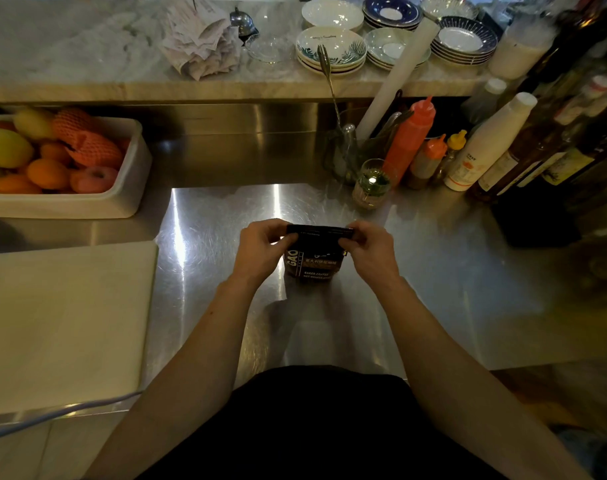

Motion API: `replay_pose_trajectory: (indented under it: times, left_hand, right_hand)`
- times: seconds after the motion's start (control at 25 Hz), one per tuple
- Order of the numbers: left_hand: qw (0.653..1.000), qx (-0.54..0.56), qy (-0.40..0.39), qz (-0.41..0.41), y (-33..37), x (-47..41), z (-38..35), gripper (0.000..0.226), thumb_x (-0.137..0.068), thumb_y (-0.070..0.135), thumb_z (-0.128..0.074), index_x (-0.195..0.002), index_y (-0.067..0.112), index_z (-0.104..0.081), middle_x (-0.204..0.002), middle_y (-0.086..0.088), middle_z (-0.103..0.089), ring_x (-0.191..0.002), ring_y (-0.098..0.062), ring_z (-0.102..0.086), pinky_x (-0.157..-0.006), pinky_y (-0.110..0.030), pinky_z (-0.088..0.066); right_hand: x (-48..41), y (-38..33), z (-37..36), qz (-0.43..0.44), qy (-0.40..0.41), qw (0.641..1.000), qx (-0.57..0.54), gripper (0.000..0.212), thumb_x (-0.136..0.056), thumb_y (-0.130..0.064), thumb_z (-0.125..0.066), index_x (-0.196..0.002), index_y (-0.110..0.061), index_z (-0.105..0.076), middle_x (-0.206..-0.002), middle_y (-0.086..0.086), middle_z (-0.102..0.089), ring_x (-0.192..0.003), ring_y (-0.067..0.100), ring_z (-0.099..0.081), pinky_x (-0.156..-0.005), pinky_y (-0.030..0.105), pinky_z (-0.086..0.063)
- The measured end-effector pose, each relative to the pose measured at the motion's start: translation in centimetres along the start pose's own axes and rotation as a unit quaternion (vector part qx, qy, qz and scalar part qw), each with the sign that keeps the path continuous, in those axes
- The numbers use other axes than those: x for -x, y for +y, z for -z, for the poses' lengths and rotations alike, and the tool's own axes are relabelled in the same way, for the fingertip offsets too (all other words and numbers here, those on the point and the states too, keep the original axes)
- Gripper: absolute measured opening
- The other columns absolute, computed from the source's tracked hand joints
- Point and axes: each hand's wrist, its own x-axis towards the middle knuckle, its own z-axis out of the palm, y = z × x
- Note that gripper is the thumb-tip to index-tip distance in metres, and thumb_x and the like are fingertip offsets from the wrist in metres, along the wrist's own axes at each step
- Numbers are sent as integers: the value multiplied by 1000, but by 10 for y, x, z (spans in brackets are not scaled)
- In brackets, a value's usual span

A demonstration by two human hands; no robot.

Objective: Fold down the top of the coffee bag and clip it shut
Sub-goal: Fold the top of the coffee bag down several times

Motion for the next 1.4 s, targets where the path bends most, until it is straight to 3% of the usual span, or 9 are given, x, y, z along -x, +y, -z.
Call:
replay_pose_trajectory:
  times: [0.2,0.32,0.48,0.72,0.8,0.88,0.96,1.2,1.4]
  left_hand:
    - [996,-49,-78,11,-2,0,-8,17,-80,17,-76,-97,13,-71,-96,4,-70,-93,-5,-62,-85,-21,-45]
    - [997,-57,-60,13,-4,2,-8,21,-82,17,-74,-103,12,-74,-99,-4,-74,-86,-5,-64,-76,-14,-44]
    - [999,-34,-29,21,-8,8,-15,22,-82,14,-73,-104,11,-75,-99,-7,-76,-90,-14,-70,-77,-13,-48]
    - [999,-27,4,22,-9,17,-26,23,-82,12,-73,-105,8,-74,-95,-1,-73,-80,-1,-66,-71,-3,-47]
    - [999,-33,6,22,-8,19,-28,22,-82,10,-73,-104,7,-74,-92,0,-72,-74,6,-65,-69,-2,-46]
    - [999,-39,1,17,-7,23,-30,21,-82,10,-73,-103,9,-75,-90,-1,-73,-74,5,-66,-71,-7,-49]
    - [999,-45,-10,13,-6,25,-31,22,-81,12,-74,-103,13,-75,-91,-2,-75,-78,-4,-68,-71,-17,-52]
    - [996,-84,-33,11,-6,32,-24,27,-80,8,-75,-107,13,-73,-94,5,-72,-81,1,-64,-63,-4,-43]
    - [998,-65,5,23,-9,39,-33,25,-80,7,-74,-104,12,-74,-92,0,-74,-80,-5,-67,-74,-17,-50]
  right_hand:
    - [7,7,4,18,9,1000,5,12,-81,-1,-67,-83,-12,-67,-72,10,-66,-68,17,-61,-62,12,-45]
    - [5,2,6,33,-9,999,-11,11,-81,2,-67,-86,-8,-68,-73,5,-66,-66,6,-61,-61,5,-44]
    - [5,4,9,24,-21,999,-22,12,-82,2,-66,-89,-8,-69,-74,-2,-65,-65,-10,-61,-64,4,-45]
    - [10,20,15,25,-70,997,6,26,-82,-7,-70,-107,-15,-66,-98,-4,-67,-92,8,-62,-81,16,-48]
    - [13,25,14,14,-75,997,19,27,-80,-6,-72,-105,-15,-67,-97,-3,-67,-91,9,-62,-82,21,-48]
    - [18,28,9,8,-31,999,19,19,-79,-3,-71,-95,-13,-68,-88,0,-69,-83,13,-63,-78,25,-51]
    - [24,30,4,8,-9,1000,17,17,-80,-3,-68,-94,-14,-68,-84,-1,-68,-81,14,-64,-71,20,-49]
    - [26,32,4,18,-17,1000,-2,20,-82,-1,-65,-98,-13,-69,-87,-4,-68,-81,9,-63,-71,11,-45]
    - [27,33,9,40,-41,998,12,17,-84,-7,-67,-99,-16,-66,-92,-5,-68,-85,8,-62,-77,19,-46]
